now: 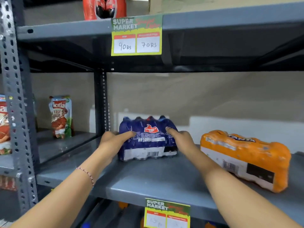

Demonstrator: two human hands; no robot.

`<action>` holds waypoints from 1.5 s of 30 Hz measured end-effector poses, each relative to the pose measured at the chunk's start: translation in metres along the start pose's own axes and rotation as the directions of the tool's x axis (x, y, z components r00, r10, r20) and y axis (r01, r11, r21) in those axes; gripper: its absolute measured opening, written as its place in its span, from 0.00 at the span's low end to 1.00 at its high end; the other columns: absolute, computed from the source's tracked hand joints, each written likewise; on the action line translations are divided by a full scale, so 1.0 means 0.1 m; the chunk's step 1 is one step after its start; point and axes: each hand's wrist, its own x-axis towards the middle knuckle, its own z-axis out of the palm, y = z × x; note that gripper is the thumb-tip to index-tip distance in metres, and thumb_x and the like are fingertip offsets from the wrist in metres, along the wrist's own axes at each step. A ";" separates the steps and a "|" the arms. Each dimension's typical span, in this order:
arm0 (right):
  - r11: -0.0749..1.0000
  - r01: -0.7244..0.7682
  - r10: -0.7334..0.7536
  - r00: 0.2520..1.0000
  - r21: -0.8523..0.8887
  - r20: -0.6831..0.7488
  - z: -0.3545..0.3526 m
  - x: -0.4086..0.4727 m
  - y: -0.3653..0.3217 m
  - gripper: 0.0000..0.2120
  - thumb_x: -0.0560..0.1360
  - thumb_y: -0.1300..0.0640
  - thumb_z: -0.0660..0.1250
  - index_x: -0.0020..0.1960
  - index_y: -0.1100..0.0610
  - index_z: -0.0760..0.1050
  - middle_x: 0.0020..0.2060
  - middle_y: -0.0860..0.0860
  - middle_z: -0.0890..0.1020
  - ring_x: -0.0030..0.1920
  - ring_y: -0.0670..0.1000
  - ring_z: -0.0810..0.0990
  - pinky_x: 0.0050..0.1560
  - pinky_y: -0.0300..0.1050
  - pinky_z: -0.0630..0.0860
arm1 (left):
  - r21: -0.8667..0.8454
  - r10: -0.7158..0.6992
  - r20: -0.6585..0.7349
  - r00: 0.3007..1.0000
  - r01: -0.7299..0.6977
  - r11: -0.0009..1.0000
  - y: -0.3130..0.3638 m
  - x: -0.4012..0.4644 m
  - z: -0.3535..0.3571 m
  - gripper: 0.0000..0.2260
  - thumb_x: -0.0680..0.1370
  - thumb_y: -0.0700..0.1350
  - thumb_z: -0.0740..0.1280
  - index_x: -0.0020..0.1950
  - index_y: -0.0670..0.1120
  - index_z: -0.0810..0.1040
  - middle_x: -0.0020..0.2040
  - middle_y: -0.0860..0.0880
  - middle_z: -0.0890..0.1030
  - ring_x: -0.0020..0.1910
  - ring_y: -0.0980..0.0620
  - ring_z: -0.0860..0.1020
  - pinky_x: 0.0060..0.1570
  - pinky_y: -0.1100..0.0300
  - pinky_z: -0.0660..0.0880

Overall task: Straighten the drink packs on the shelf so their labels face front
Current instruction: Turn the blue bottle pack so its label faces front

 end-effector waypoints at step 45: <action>0.959 -0.213 0.102 0.873 0.185 0.476 0.03 -0.11 0.06 0.31 0.79 0.35 0.55 0.36 0.60 0.77 0.39 0.62 0.87 0.33 0.57 0.86 0.33 0.42 0.79 | -0.054 0.257 0.355 0.899 -0.255 0.965 -0.36 -0.09 -0.25 0.29 0.61 0.43 0.84 0.59 0.49 0.79 0.51 0.50 0.87 0.51 0.53 0.85 0.51 0.58 0.81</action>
